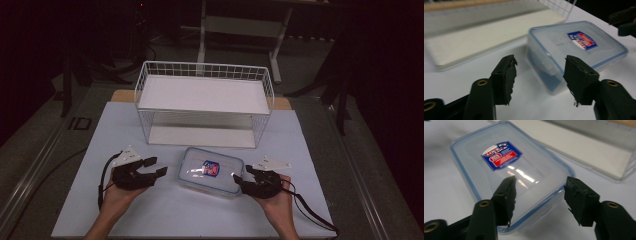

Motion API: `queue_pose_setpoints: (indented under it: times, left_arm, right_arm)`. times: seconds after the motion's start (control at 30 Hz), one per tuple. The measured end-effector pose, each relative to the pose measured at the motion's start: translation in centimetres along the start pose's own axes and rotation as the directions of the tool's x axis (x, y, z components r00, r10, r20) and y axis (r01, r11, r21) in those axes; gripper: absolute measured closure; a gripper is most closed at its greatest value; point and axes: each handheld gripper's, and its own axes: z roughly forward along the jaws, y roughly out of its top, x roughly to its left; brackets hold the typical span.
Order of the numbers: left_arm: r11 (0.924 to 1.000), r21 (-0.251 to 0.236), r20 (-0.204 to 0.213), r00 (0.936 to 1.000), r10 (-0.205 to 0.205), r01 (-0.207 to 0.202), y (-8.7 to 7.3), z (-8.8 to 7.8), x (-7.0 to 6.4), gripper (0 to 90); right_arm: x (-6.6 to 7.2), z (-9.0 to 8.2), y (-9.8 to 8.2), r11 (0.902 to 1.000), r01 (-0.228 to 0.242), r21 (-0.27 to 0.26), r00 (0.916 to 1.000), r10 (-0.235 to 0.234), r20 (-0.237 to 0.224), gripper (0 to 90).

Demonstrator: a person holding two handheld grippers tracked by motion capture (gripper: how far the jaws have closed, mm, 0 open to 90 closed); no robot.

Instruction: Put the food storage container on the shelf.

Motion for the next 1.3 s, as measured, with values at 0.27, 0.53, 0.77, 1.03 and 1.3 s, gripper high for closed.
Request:
queue_pose_setpoints:
  times: [0.27,0.53,0.77,1.03,1.3]
  left_arm:
    - [0.9947,0.076,0.076,0.9943,-0.075,0.069,1.2,3.8,-0.1,35.2]
    - [0.9849,0.137,0.111,0.9864,-0.122,0.106,1.5,5.9,0.1,31.6]
    - [0.9725,0.169,0.14,0.9728,-0.184,0.16,1.7,7.0,0.8,31.1]
    - [0.9539,0.194,0.198,0.9433,-0.267,0.229,1.6,8.2,1.3,29.1]
    - [0.9411,0.232,0.215,0.9306,-0.296,0.246,1.7,8.7,1.6,26.3]
  right_arm:
    - [-0.7,0.8,-0.7,0.9959,-0.084,0.033,0.9935,0.086,-0.075,30.9]
    - [-1.1,1.2,-0.8,0.9867,-0.15,0.062,0.981,0.157,-0.114,20.9]
    - [-1.1,2.1,-1.1,0.9734,-0.196,0.118,0.9656,0.213,-0.149,13.8]
    - [-1.5,2.5,-1.2,0.9556,-0.26,0.138,0.9458,0.281,-0.162,11.1]
    - [-3.3,3.1,-2.3,0.8956,-0.411,0.169,0.8607,0.443,-0.251,13.5]
